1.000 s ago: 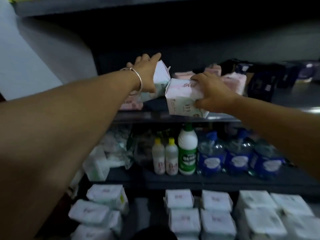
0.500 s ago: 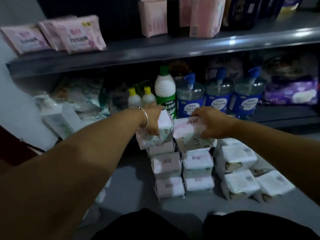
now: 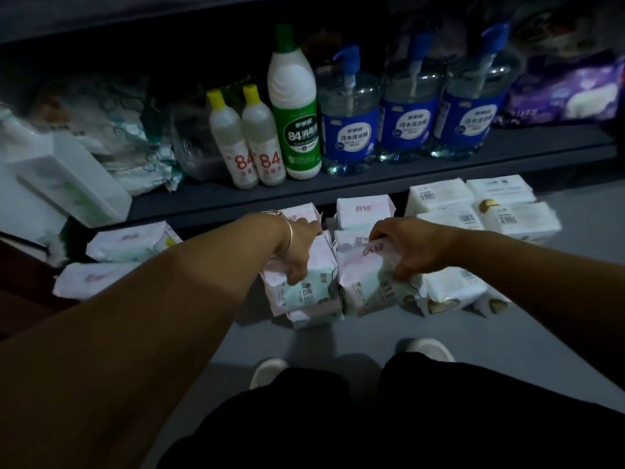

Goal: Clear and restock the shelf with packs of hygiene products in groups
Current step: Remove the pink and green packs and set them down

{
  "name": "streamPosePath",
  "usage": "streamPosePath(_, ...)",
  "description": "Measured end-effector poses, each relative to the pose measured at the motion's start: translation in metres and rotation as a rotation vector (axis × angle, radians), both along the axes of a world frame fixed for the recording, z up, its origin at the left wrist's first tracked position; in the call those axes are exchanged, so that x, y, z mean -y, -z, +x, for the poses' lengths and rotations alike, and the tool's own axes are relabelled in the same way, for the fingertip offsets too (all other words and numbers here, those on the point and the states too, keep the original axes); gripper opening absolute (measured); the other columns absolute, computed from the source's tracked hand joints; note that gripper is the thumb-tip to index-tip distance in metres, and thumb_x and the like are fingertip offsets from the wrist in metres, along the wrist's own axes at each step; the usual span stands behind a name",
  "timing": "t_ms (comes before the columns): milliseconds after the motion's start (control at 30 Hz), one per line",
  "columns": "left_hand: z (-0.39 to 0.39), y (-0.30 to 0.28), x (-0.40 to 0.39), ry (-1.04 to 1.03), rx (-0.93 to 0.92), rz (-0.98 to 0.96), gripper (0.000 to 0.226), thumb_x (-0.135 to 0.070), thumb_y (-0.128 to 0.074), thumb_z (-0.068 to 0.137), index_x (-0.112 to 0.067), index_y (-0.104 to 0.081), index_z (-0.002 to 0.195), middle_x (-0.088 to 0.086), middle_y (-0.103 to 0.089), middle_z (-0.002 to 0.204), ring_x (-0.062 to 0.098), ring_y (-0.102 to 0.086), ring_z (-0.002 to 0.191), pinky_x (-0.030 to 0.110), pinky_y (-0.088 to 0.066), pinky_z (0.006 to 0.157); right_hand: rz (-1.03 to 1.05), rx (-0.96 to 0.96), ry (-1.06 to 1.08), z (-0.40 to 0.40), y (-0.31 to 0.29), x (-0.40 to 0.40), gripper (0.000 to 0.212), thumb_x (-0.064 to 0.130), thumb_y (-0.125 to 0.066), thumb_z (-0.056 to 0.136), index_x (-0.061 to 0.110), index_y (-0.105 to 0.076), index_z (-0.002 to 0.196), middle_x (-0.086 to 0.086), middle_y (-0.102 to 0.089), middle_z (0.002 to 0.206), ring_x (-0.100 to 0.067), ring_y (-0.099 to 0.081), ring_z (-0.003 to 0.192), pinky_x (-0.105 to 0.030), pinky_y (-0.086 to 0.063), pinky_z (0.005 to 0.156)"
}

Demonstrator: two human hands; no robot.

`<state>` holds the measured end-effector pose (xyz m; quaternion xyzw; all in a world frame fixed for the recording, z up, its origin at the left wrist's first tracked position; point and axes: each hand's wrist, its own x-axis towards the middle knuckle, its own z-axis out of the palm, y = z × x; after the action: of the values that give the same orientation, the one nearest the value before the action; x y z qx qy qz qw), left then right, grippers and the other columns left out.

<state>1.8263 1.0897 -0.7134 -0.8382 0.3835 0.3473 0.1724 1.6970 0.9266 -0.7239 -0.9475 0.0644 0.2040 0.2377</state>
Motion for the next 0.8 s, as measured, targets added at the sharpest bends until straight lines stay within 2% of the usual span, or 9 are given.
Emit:
streamPosePath(133,-0.007,0.009,0.009,-0.013,-0.032,-0.008,0.107,-0.014,-0.080,0.064,-0.027,-0.013,0.146,0.006,-0.037,0.135,0.030,-0.048,0.115,0.046,-0.047,0.095,-0.008,-0.017,-0.024,-0.006,0.008,0.005,0.055,0.011,-0.077,0.071,0.017,-0.049,0.117,0.002,-0.048,0.107,-0.014,-0.048,0.095,-0.022,-0.042,0.073)
streamPosePath(233,0.005,0.002,0.021,-0.051,-0.068,-0.037,0.102,-0.011,-0.079,0.065,-0.025,-0.018,0.144,0.006,-0.042,0.131,0.027,-0.048,0.111,0.043,-0.049,0.093,-0.010,0.025,-0.010,0.002,0.004,0.017,0.055,0.010,-0.076,0.072,0.015,-0.050,0.120,0.000,-0.051,0.111,-0.015,-0.050,0.097,-0.023,-0.046,0.076)
streamPosePath(300,0.018,-0.012,0.029,-0.151,-0.143,-0.087,0.091,-0.002,-0.076,0.065,-0.022,-0.027,0.140,0.005,-0.051,0.117,0.027,-0.053,0.104,0.041,-0.053,0.085,0.040,0.038,0.033,0.011,-0.003,0.027,0.053,0.008,-0.075,0.073,0.014,-0.050,0.119,-0.001,-0.053,0.111,-0.017,-0.053,0.098,-0.024,-0.050,0.078)
streamPosePath(367,0.031,-0.028,0.037,-0.268,-0.199,-0.170,0.083,0.007,-0.071,0.065,-0.022,-0.036,0.134,0.008,-0.055,0.113,0.029,-0.058,0.101,0.044,-0.056,0.081,0.109,0.056,0.082,0.021,-0.011,0.037,0.052,0.005,-0.076,0.071,0.016,-0.050,0.115,-0.001,-0.056,0.109,-0.018,-0.056,0.096,-0.025,-0.052,0.077)
streamPosePath(533,0.061,-0.040,0.048,-0.225,-0.053,-0.312,0.087,0.003,-0.077,0.059,-0.022,-0.038,0.133,0.006,-0.052,0.121,0.027,-0.054,0.105,0.042,-0.054,0.086,0.232,0.143,0.183,0.046,-0.023,0.053,0.056,-0.002,-0.075,0.071,0.013,-0.049,0.119,0.004,-0.054,0.100,-0.019,-0.057,0.096,-0.031,-0.053,0.082)
streamPosePath(667,0.070,-0.002,0.049,-0.100,0.158,-0.310,0.103,-0.003,-0.080,0.059,-0.019,-0.024,0.144,0.006,-0.035,0.132,0.026,-0.039,0.121,0.040,-0.044,0.097,0.135,0.248,0.230,0.066,-0.001,0.057,0.060,0.000,-0.072,0.074,0.017,-0.048,0.126,-0.004,-0.049,0.124,-0.021,-0.050,0.109,-0.033,-0.050,0.091)
streamPosePath(733,0.072,0.018,0.047,-0.048,0.194,-0.289,0.106,-0.005,-0.078,0.061,-0.022,-0.017,0.147,0.005,-0.028,0.135,0.026,-0.030,0.129,0.040,-0.039,0.104,0.012,0.246,0.190,0.069,0.020,0.056,0.070,0.008,-0.074,0.074,0.023,-0.042,0.135,-0.003,-0.041,0.138,-0.024,-0.037,0.124,-0.040,-0.038,0.105)
streamPosePath(800,0.075,0.025,0.048,-0.018,0.184,-0.295,0.107,-0.010,-0.078,0.065,-0.024,-0.013,0.148,0.004,-0.024,0.138,0.025,-0.025,0.133,0.038,-0.035,0.108,-0.044,0.226,0.146,0.068,0.033,0.057,0.085,0.015,-0.076,0.073,0.028,-0.031,0.144,0.001,-0.029,0.150,-0.028,-0.020,0.137,-0.047,-0.023,0.113)
